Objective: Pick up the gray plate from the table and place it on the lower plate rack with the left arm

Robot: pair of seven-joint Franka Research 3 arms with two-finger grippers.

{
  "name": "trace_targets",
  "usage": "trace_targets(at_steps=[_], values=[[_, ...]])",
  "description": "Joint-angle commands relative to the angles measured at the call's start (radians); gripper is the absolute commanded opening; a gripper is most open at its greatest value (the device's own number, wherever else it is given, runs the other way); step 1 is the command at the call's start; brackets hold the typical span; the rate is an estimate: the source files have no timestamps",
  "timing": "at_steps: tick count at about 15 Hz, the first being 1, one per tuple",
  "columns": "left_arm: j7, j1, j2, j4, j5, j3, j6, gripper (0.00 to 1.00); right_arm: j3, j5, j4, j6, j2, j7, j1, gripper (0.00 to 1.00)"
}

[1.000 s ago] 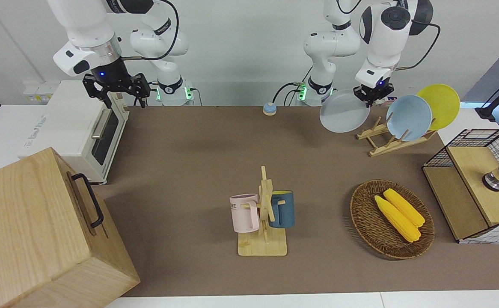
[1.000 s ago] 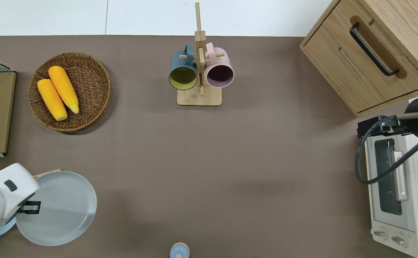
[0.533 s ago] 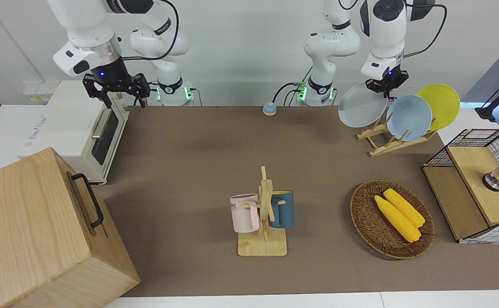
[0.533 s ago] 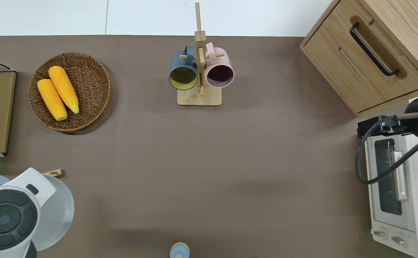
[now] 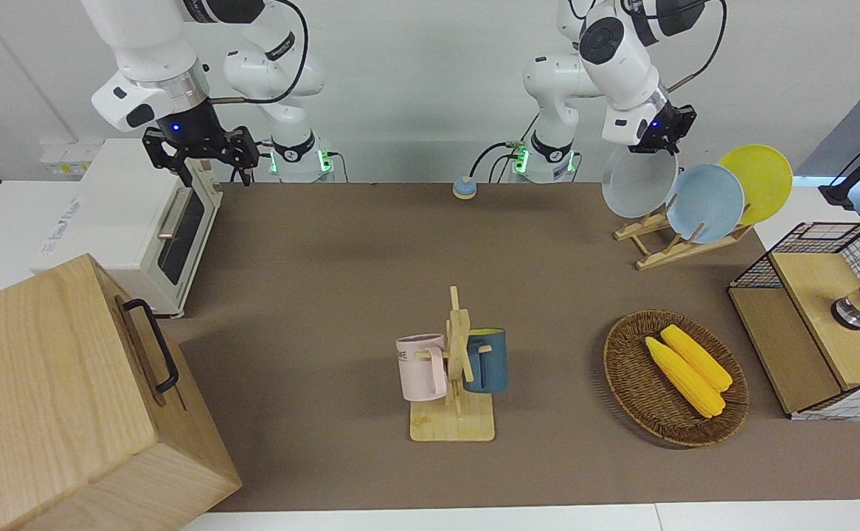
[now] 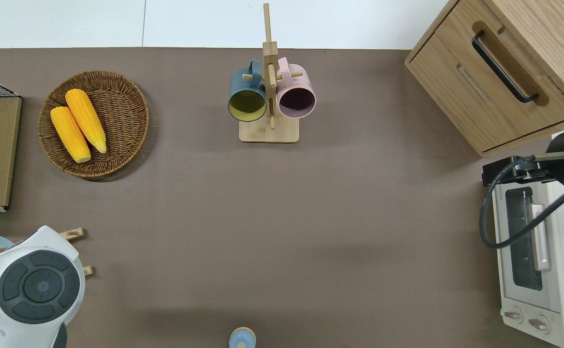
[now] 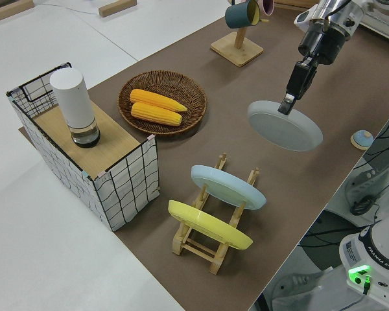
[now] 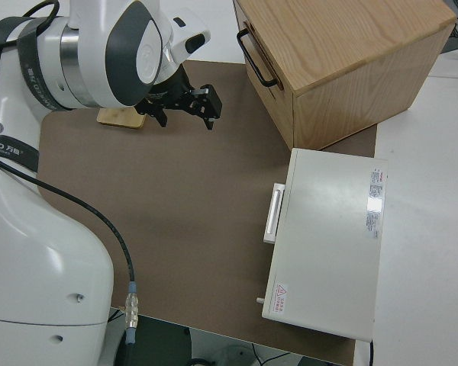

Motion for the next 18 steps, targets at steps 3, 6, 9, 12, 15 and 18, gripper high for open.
trace_targets(at_steps=[3, 6, 9, 12, 15, 18], values=[[-0.105, -0.003, 0.038, -0.02, 0.055, 0.0, -0.017, 0.0, -0.004, 0.003, 0.005, -0.006, 0.002, 0.004, 0.005, 0.983], [-0.169, -0.008, 0.061, -0.042, 0.092, -0.002, -0.017, 0.0, -0.004, 0.004, 0.005, -0.006, 0.002, 0.004, 0.005, 0.983], [-0.225, -0.008, 0.081, -0.052, 0.129, -0.002, -0.017, 0.0, -0.004, 0.003, 0.005, -0.006, 0.002, 0.004, 0.005, 0.983], [-0.338, -0.009, 0.117, -0.068, 0.178, -0.002, -0.025, 0.0, -0.004, 0.003, 0.005, -0.006, 0.002, 0.004, 0.005, 0.983], [-0.393, -0.011, 0.147, -0.071, 0.206, -0.011, -0.027, 0.0, -0.004, 0.003, 0.005, -0.006, 0.002, 0.004, 0.005, 0.983], [-0.429, -0.011, 0.159, -0.078, 0.218, -0.014, -0.024, 0.0, -0.004, 0.003, 0.005, -0.006, 0.002, 0.004, 0.005, 0.983]])
